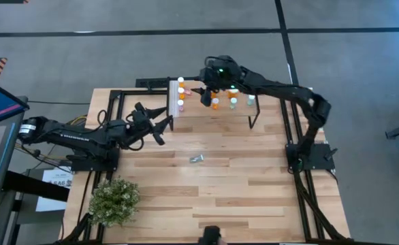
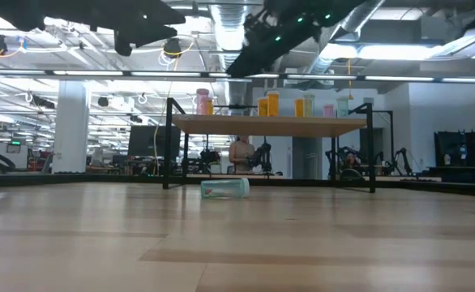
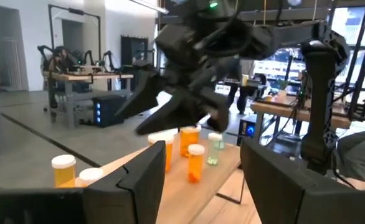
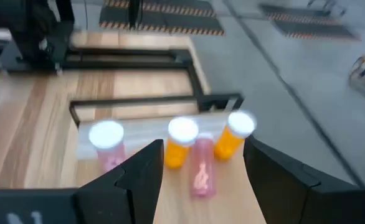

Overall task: Pick and place medicine bottles onto shelf by color
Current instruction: Adjust the small pink pill bottle on the shelf

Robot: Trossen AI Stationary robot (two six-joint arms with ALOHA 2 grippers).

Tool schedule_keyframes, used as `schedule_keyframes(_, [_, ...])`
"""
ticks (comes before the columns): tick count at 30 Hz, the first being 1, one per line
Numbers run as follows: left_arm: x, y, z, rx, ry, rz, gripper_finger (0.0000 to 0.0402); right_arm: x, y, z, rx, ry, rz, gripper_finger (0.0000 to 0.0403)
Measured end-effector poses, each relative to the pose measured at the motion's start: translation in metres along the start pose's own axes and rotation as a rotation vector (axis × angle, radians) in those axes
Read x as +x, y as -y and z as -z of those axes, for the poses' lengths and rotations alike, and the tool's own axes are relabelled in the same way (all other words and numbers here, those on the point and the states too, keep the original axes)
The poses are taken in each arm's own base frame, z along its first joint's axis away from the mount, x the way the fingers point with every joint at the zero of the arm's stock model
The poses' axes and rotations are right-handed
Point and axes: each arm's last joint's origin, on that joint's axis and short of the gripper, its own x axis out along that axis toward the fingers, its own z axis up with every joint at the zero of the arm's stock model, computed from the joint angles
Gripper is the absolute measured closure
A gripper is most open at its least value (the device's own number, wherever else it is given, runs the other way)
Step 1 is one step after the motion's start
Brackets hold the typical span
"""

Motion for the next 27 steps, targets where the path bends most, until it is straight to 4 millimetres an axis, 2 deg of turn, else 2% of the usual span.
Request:
schedule_keyframes(7, [0.001,0.0,0.004,0.012,-0.031,-0.001,0.0207,0.038,0.013,0.013,0.021,-0.092,-0.013,0.0158])
schedule_keyframes(13, [0.001,0.0,0.006,0.022,-0.048,-0.003,0.0207,0.056,0.022,0.028,0.043,-0.155,-0.015,0.0158])
schedule_keyframes(27, [0.003,-0.005,0.008,0.034,-0.062,-0.035,0.0207,0.056,0.021,0.033,0.003,-0.201,-0.038,0.0158])
